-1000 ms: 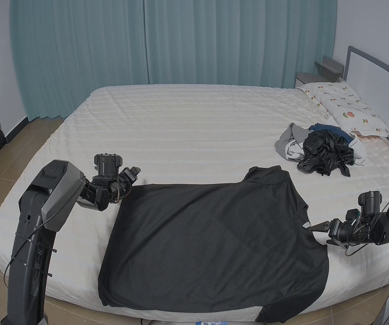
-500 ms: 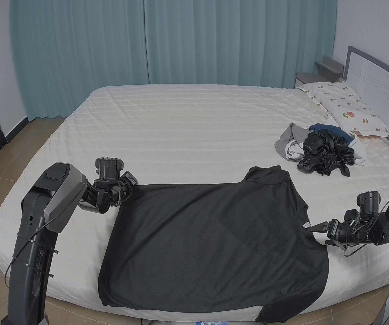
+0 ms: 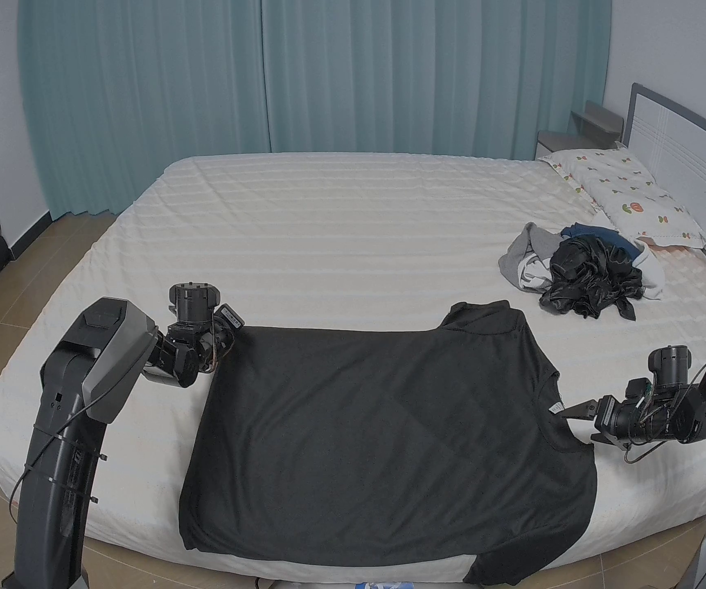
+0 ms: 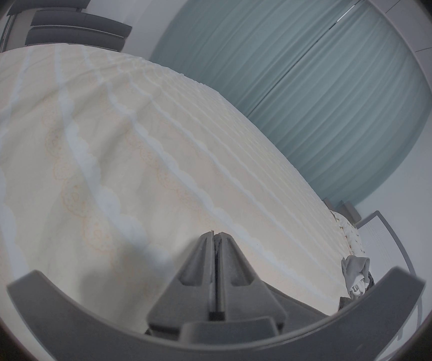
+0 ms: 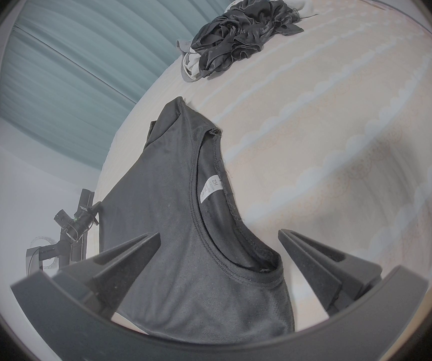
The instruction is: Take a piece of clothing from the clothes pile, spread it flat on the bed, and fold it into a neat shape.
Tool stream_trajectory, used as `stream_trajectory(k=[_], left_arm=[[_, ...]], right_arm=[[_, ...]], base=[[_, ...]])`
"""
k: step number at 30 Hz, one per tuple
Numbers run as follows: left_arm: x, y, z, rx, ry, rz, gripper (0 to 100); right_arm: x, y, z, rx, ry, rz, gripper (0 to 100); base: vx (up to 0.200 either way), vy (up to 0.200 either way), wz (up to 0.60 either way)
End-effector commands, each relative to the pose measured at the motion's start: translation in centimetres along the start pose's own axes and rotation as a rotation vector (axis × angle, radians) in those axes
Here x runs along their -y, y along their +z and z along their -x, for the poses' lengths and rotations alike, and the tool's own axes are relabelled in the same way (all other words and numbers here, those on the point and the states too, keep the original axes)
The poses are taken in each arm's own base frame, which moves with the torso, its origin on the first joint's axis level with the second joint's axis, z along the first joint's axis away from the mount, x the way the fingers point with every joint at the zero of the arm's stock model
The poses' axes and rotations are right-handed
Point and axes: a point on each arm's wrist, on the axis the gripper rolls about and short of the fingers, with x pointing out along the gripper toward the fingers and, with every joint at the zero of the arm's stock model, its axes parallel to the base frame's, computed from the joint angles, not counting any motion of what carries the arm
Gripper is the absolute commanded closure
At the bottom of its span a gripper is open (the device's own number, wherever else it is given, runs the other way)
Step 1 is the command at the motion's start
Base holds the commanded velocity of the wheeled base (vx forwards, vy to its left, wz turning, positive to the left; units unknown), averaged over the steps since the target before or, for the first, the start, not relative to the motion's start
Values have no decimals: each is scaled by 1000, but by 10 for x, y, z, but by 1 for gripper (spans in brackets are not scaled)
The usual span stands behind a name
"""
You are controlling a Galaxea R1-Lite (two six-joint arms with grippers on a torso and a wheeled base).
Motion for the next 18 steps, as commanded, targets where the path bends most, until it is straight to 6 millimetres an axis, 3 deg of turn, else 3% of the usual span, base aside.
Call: stream_trajectory(k=[1,18], left_arm=[[-2,-1,-1,-1,7,-1,100],[-6,2,-5,9,11,5,100]], right_arm=[[0,0,0,-2,1,0,0],[-1,-1,-1,-5,2,3,0]], base=[[0,0,0],[0,0,0]])
